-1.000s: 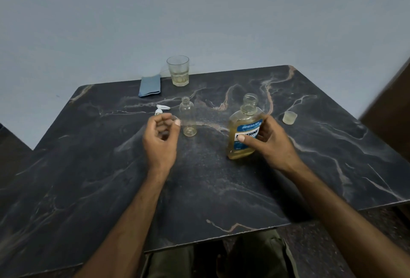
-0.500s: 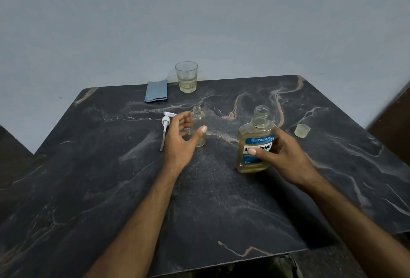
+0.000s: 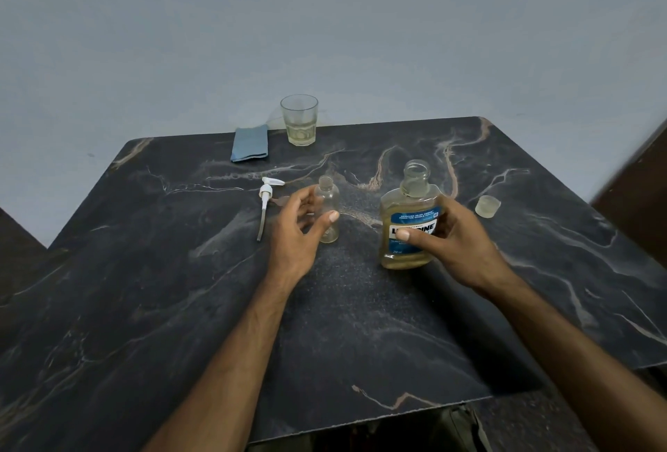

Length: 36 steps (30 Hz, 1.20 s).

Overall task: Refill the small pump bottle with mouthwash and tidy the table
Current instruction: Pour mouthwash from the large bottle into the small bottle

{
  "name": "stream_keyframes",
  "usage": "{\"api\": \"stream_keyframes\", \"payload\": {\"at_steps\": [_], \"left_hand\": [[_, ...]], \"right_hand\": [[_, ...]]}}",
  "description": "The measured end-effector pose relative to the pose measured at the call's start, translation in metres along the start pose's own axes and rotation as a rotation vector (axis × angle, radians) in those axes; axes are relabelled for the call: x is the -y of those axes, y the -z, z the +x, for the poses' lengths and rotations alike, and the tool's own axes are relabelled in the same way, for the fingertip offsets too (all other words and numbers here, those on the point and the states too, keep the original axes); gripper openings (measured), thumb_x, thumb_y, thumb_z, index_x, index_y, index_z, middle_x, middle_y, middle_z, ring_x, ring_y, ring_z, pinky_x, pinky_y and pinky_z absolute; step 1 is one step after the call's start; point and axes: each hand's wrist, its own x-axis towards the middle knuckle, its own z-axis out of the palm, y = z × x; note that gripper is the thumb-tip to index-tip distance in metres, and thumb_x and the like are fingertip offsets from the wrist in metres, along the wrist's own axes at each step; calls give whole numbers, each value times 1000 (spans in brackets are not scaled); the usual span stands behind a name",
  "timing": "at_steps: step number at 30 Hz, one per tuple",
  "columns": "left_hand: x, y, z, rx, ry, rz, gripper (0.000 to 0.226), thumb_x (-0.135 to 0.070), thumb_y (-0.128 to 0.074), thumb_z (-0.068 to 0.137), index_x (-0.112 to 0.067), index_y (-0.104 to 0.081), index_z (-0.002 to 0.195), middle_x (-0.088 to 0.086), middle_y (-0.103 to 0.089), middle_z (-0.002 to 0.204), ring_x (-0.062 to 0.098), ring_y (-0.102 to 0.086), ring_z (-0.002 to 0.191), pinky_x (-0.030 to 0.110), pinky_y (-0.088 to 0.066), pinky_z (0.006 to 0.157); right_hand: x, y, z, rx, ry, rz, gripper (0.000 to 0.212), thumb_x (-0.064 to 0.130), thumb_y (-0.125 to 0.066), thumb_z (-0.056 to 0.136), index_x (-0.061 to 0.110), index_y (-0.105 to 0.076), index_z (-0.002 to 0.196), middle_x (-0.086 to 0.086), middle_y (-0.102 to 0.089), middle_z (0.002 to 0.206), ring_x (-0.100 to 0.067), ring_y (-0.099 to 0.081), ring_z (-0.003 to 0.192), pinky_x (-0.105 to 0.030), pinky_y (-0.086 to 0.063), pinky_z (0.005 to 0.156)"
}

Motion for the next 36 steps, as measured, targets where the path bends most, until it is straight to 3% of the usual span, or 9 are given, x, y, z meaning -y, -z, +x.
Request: {"api": "stream_keyframes", "payload": {"at_steps": [4,9,13,19,26,30,36], "left_hand": [[1,-1,-1,7,0,18,50,-20,-74,83,-13,-55,129,-5,-64,119,-3,-60,107,15,-51,86],[4,-1,-2,6,-13,35,45,-21,-74,84,-15,-57,125,-3,-64,118,2,-61,108,11,-49,85],[3,-1,-1,18,-13,32,45,-22,-73,85,-13,-58,126,-2,-64,119,5,-61,109,19,-51,90],[3,-1,-1,36,3,10,44,-24,-72,85,-22,-56,126,-6,-62,121,2,-59,109,16,-49,88],[5,-1,0,36,0,2,44,-24,-72,85,-24,-55,125,-4,-62,121,5,-59,110,18,-49,88],[4,-1,0,34,-5,0,42,-24,-73,85,-29,-54,122,-4,-61,120,5,-59,110,21,-50,89],[3,-1,0,33,-13,0,44,-23,-73,85,-34,-51,121,-5,-61,120,4,-58,110,17,-49,87]], "right_hand": [[5,2,6,-2,13,-48,56,35,-79,69,20,-59,120,6,-73,110,-7,-70,103,-20,-57,84],[18,0,24,-39,23,-232,46,42,-76,67,28,-57,106,15,-68,98,9,-66,91,-8,-51,68],[22,-1,42,-25,29,-433,46,37,-79,73,25,-54,110,20,-61,96,5,-65,83,-5,-49,62],[27,-6,61,12,42,-616,43,29,-81,78,31,-50,107,22,-56,90,6,-60,77,-6,-48,56],[31,-10,70,42,48,-726,39,24,-82,79,29,-50,101,9,-62,104,-9,-62,89,-14,-44,63],[34,-10,71,38,59,-788,40,23,-81,79,22,-56,110,1,-67,114,-12,-61,94,-23,-51,73],[39,-12,74,35,77,-866,41,26,-81,80,20,-57,113,-2,-68,117,-14,-62,94,-23,-50,69]]}}
